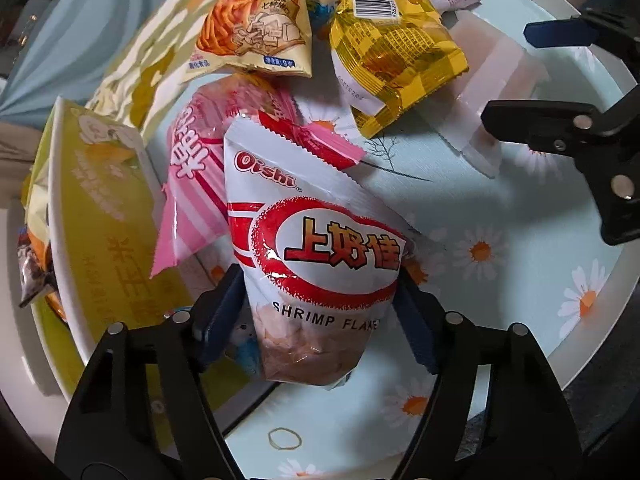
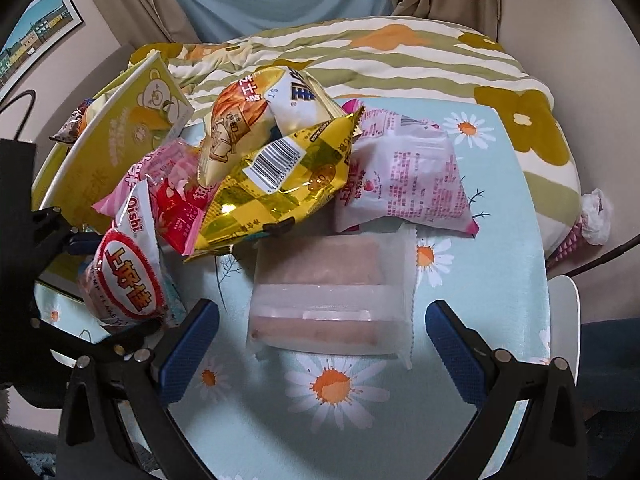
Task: Organize snacks
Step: 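Grasp the Oishi shrimp flakes bag with left tool while right tool grasps pastry pack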
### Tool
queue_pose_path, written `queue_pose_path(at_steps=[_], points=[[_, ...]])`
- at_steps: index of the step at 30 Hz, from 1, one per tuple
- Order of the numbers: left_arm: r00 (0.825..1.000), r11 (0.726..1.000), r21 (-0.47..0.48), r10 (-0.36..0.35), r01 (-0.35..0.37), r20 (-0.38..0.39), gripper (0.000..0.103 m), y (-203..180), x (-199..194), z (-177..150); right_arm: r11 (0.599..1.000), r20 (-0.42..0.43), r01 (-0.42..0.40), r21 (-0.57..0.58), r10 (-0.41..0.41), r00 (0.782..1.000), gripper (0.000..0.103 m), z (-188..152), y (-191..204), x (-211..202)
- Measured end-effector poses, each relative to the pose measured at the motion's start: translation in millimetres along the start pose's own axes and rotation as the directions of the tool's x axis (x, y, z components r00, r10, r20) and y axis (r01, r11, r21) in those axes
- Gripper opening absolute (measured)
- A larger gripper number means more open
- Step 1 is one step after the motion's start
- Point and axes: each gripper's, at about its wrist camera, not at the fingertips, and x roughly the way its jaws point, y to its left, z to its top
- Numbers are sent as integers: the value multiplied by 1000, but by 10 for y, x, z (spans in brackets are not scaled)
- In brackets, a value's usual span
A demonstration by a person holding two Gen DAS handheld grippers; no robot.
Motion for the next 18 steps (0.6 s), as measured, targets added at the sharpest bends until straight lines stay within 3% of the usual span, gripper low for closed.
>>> queue_pose_path(at_steps=[18], points=[[999,994,-103,-37,37,0,68,-74,-136,-152,999,2,35,-41,-35,999,103,6,74,255]])
